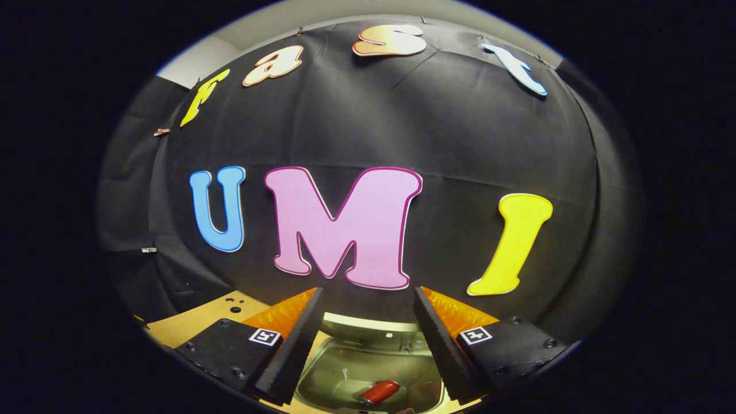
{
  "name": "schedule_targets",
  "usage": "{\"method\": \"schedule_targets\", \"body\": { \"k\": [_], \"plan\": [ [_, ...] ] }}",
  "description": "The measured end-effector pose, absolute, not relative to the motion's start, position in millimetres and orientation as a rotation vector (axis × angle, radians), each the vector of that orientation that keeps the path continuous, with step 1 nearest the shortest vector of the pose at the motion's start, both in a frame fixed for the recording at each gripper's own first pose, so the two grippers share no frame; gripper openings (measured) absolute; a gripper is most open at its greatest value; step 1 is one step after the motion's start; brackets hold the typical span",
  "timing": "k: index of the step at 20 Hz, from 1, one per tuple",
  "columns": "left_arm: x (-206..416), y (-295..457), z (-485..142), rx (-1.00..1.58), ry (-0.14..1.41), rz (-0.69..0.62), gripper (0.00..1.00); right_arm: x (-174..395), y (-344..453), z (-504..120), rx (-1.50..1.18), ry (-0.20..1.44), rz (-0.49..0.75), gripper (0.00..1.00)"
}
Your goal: Press the lid of the desktop garbage bin to open it, pick up the crumpled paper on the desktop and throw it into the bin, then pick up the pop can on the desktop and drop it into the bin, and finally close the garbage bin lid.
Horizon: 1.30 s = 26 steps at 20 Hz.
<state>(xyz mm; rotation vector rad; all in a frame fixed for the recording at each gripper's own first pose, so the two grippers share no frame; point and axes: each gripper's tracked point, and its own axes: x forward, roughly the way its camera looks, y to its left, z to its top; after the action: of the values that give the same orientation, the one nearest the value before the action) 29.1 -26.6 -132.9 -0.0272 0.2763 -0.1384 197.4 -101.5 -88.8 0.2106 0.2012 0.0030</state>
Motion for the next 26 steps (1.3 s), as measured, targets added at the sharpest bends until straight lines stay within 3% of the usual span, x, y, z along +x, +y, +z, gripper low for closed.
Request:
{"method": "schedule_targets", "body": {
  "k": [26],
  "plan": [
    [-2.6,-61.5,-133.8,-0.003,0.285,-0.173,0.96,104.0,-67.2,-220.1,0.244,0.52,0.069,0.98]
  ]
}}
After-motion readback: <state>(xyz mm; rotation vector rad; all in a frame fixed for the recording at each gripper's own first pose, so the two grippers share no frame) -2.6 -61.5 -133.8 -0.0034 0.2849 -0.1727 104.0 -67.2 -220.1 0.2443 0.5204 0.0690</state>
